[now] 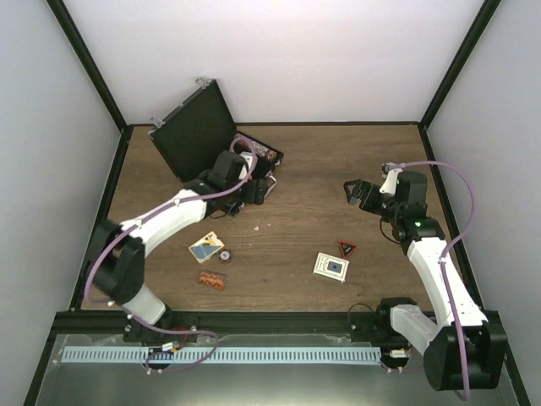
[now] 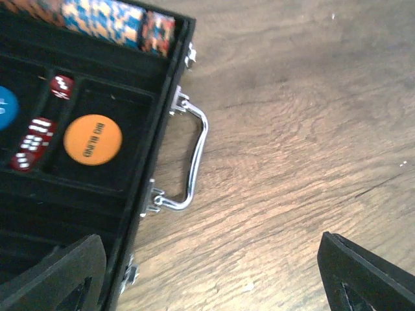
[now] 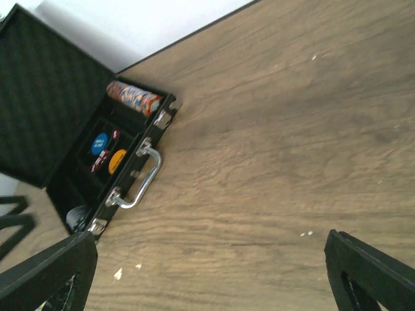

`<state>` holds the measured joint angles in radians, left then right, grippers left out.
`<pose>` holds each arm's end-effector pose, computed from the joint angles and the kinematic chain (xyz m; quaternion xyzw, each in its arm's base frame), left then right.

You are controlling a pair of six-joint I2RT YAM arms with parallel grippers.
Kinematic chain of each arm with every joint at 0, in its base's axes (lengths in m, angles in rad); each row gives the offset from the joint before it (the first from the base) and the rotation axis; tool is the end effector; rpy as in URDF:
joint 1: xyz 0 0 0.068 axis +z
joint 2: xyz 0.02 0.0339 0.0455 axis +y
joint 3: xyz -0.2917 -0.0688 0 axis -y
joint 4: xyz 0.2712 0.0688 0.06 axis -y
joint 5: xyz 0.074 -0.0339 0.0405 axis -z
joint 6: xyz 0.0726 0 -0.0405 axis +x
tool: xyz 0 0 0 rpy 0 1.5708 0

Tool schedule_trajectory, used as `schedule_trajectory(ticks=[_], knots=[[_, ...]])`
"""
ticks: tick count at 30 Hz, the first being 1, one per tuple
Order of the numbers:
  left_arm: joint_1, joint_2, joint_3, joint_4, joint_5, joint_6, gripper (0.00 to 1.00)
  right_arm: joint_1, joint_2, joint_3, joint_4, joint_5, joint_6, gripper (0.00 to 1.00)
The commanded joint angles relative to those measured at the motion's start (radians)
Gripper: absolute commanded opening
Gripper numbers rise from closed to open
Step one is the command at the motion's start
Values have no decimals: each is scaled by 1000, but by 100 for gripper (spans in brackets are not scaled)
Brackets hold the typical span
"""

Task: Pack up texas hold em set

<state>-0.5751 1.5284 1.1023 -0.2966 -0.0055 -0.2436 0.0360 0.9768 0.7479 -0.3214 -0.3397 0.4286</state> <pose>0.3269 -0.2114 0.2505 0.1493 0.8991 -0.1615 0.3785 0.2549 0.0334 0.2776 0.0868 0.8597 0.2544 0.4345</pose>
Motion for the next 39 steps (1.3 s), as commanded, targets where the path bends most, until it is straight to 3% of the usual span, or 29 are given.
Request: schedule_trajectory(ticks=[1,8,20,30,39], knots=[[-2,131,88,18,69,-5,90,4,-20,-28,1,-136,36,97],[14,343,270,-53,-19,22,82,4,-16,-64,28,-194,49,85],[59,596,476,-133,-12,50,77,4,25,-58,52,-226,31,86],[64,620,428,-103,102,104,62,4,33,-39,20,-221,11,86],[50,591,330,-59,194,130,56,4,19,-47,9,-218,3,86]])
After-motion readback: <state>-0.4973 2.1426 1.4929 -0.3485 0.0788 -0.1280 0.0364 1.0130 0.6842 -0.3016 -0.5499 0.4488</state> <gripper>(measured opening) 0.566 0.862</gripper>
